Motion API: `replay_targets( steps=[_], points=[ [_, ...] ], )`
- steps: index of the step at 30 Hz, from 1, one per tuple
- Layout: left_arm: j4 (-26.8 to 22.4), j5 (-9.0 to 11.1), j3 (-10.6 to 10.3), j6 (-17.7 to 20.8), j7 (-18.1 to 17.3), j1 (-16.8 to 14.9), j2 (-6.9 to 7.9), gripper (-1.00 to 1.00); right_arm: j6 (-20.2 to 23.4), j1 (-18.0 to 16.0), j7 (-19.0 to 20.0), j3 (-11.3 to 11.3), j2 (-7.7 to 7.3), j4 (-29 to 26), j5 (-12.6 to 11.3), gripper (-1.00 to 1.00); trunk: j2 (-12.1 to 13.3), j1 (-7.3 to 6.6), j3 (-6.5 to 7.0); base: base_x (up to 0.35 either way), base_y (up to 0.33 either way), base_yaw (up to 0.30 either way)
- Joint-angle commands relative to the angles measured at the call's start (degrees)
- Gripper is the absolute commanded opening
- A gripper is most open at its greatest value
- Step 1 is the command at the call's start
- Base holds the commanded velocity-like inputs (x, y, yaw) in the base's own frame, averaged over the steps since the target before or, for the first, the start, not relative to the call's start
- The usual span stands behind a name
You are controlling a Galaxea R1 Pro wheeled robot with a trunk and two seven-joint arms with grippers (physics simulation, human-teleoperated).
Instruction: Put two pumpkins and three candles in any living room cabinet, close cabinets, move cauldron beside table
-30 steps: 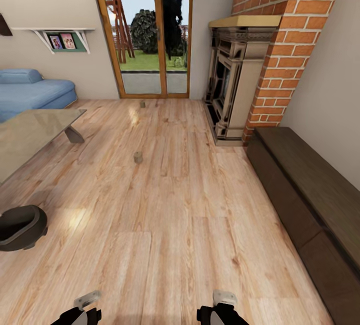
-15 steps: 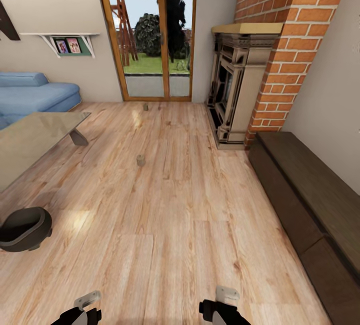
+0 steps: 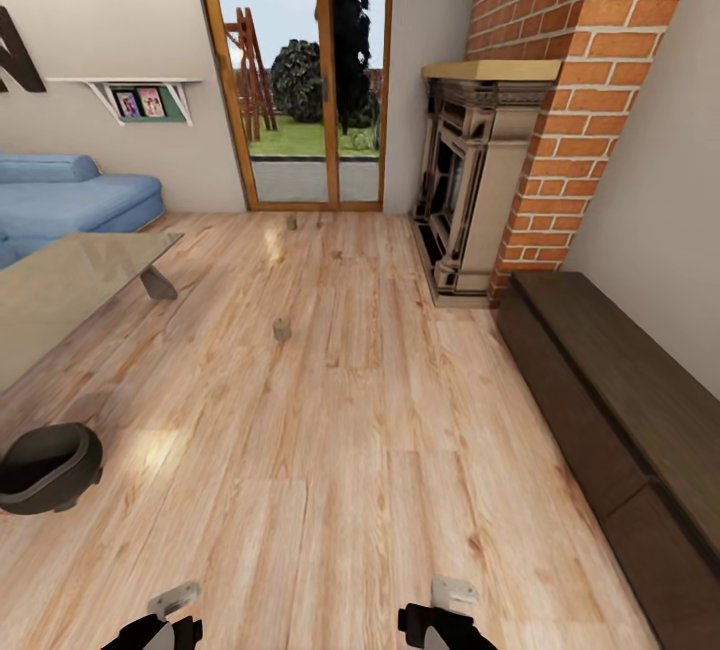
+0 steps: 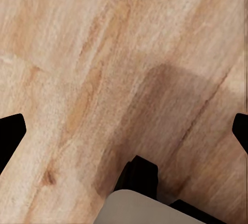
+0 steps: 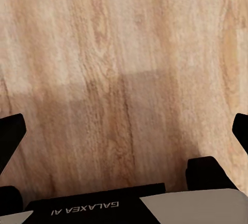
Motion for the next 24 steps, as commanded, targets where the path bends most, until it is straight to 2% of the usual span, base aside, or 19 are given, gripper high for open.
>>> replay_targets(
  steps=[1,14,20,24],
  points=[
    [0.00,0.00,-0.03,0.00,0.00,0.00,0.04,1.00,-0.01,0.00,0.00,0.00,0.05,0.00,0.03,1.00,0.00,0.00,0.10,0.243,0.000,0.000],
    [0.00,-0.08,-0.09,0.00,-0.01,0.00,0.11,1.00,-0.28,0.00,0.00,-0.05,-0.54,0.87,0.28,1.00,0.00,0.00,0.70,0.317,0.000,0.000],
    [0.00,-0.09,-0.11,0.00,-0.01,0.00,0.11,1.00,-5.46,0.00,0.00,0.16,-0.35,5.09,0.33,1.00,0.00,0.00,0.70,0.332,0.000,0.000],
    [0.00,-0.09,-0.09,0.00,-0.01,0.00,0.11,1.00,-6.69,0.00,0.00,0.26,-0.29,6.51,0.30,1.00,0.00,0.00,0.70,0.333,0.000,0.000]
  ],
)
